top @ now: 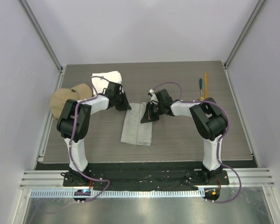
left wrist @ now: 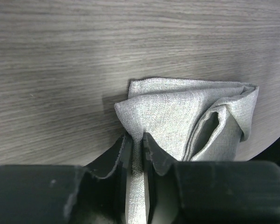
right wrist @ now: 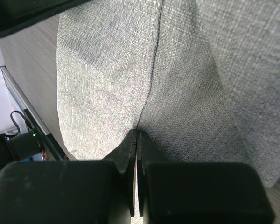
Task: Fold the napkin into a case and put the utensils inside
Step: Rotate the 2/3-rectangle-folded napkin at the center of the board.
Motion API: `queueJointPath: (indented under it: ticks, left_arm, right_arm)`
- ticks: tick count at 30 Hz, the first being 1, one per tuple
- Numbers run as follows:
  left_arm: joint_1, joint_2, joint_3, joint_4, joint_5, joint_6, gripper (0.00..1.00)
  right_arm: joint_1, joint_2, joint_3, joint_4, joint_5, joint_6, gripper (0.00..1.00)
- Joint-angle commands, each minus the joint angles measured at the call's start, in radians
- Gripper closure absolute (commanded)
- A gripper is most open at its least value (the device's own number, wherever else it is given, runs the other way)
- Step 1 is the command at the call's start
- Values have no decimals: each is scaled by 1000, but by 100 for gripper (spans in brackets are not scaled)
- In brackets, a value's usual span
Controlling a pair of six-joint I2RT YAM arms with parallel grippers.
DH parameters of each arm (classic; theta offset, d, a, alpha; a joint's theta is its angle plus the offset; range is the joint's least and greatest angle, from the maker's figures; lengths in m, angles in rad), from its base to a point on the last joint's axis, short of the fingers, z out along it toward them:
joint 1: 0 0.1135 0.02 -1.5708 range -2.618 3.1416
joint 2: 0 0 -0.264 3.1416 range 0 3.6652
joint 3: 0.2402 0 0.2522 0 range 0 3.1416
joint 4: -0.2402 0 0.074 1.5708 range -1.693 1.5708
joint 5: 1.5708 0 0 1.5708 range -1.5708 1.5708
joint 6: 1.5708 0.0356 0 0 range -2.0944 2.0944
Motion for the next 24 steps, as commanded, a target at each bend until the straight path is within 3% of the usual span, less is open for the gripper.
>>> queueJointPath:
  ticks: [1, 5, 11, 15, 20, 24]
  left_arm:
    - [-7, -74, -35, 3, -10, 0, 89]
    - [-10, -116, -35, 2, -7, -16, 100]
    - [-67, -168, -52, -3, -94, -58, 100]
    - [-120, -200, -75, -4, -236, -85, 100]
    - [-182, -199, -41, -89, -368, -127, 100]
    - [-223, -185, 11, -153, -459, -145, 100]
  right_arm:
    - [2, 35, 25, 8, 40, -20, 96]
    - [0, 32, 28, 4, 42, -22, 96]
    - [2, 15, 49, -4, 45, -8, 96]
    - [-6, -36, 63, -9, 57, 27, 98]
    - [-72, -91, 34, 56, 58, 80, 99]
    - [-99, -47, 85, 44, 31, 57, 99]
